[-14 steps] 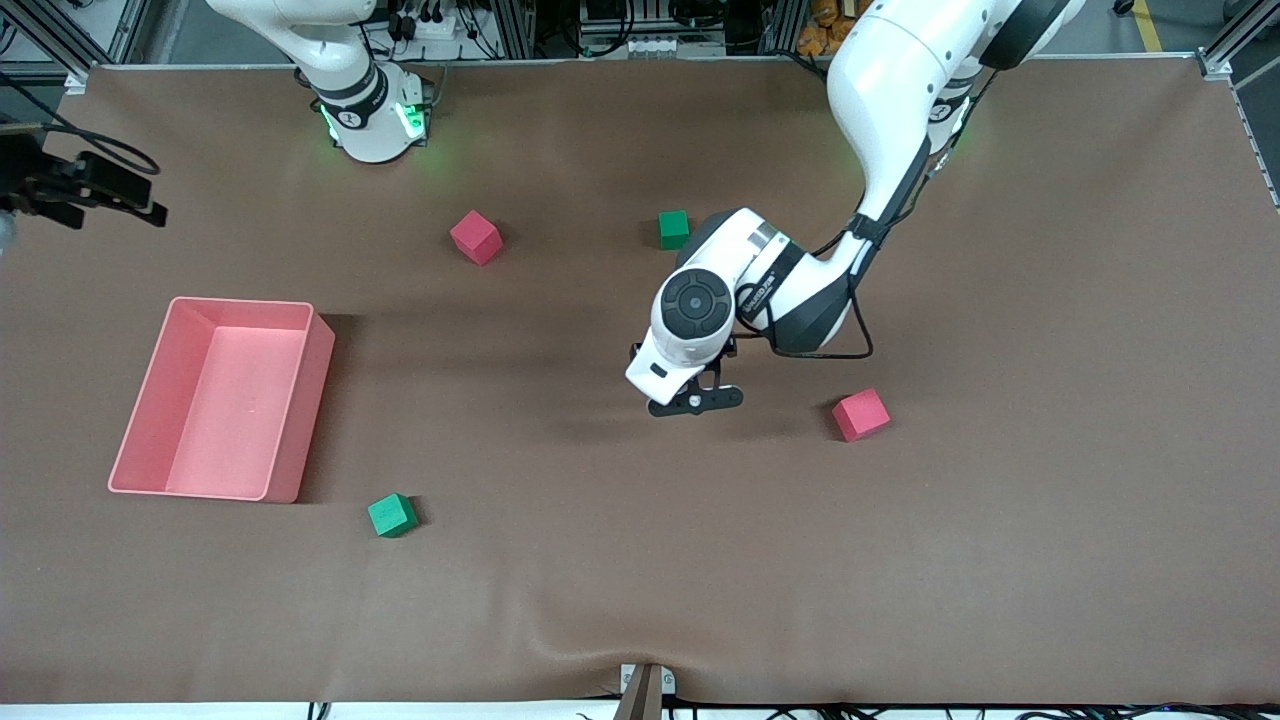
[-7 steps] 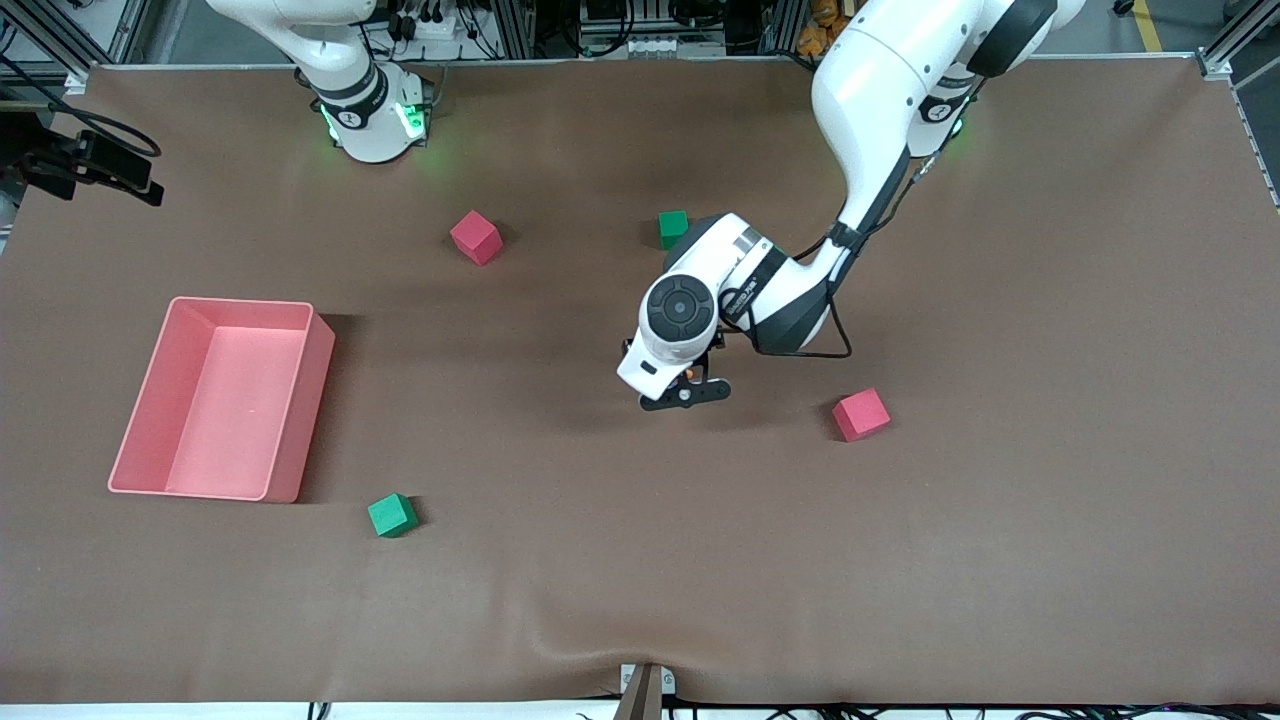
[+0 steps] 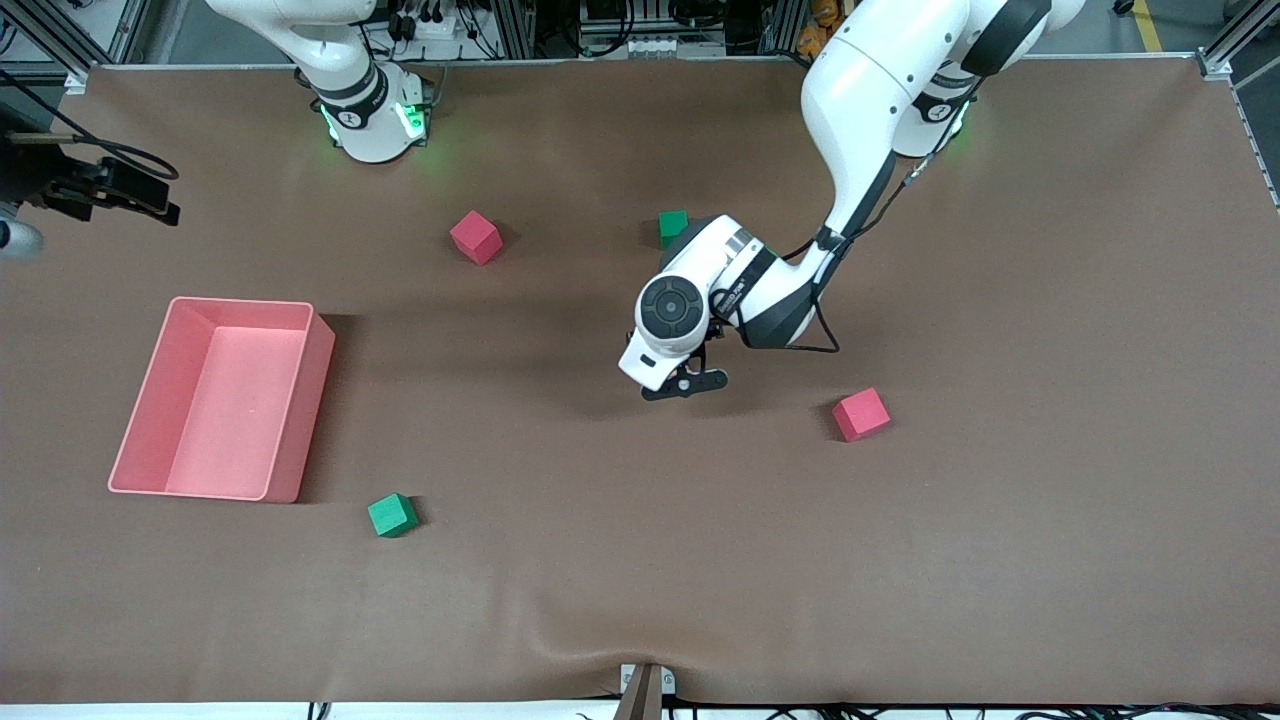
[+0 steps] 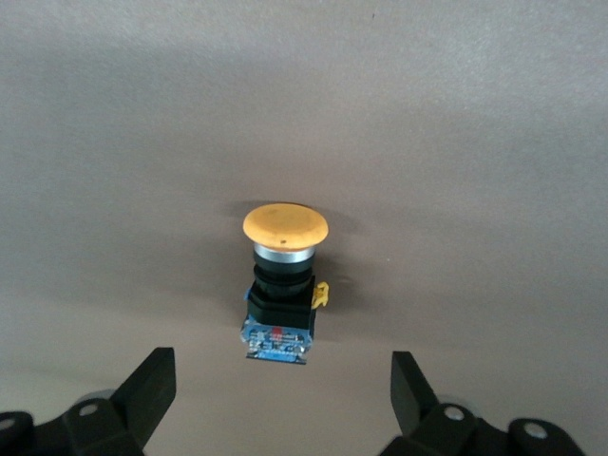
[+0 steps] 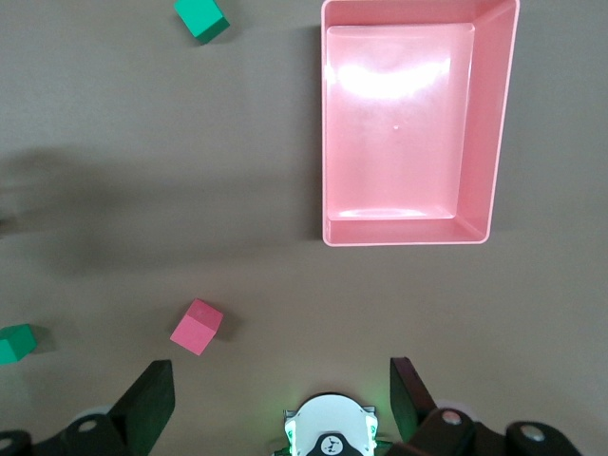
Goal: Place and upright button with both arms
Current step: 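Lower the left gripper and close it on the button base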
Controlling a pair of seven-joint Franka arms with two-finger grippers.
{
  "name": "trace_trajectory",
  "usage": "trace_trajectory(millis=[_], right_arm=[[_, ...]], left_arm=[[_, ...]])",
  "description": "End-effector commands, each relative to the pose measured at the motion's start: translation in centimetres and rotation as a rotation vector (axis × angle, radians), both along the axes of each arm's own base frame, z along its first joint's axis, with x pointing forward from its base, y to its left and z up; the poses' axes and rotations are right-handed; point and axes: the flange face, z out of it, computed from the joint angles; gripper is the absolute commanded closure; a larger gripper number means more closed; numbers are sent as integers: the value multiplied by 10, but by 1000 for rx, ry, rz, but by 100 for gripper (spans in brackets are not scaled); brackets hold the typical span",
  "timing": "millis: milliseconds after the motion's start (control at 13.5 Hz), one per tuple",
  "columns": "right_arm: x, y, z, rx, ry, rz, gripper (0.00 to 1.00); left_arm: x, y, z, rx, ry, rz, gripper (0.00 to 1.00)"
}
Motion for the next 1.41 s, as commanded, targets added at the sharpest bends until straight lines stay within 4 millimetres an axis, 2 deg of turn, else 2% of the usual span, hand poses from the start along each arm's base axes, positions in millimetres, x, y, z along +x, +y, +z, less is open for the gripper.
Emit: trace_trajectory(millis=[0,148,296,444,814,962,1257,1331], right_arm=[[7,-4,5,-5,-32,-20,0],[9,-2,6,-7,-49,-15,0],[9,-6,2,3,-42,-23,0],[12,-2,5,-13,-68,-17,0],[6,-13,18,-9,-88,-31,0],[4,-8,21,-35,-98,-21,0],[9,-20,19,-38,-116,-41,0],[9,-21,18,-35,-114,-42,0]], left_arm=[[-7,3,-12,-9,-15,21,0],[-6,0,-8,-13,-25,17,4],[-6,2,-15,-13,-22,8,10],[-5,2,-15,-12,-31,4,14],[-3,4,-20,-10,-42,0,15],[-3,4,-27,-15,-46,-2,18],[-6,5,-33,10,-61,-34,33],[-7,5,-34,14,-63,-40,43]])
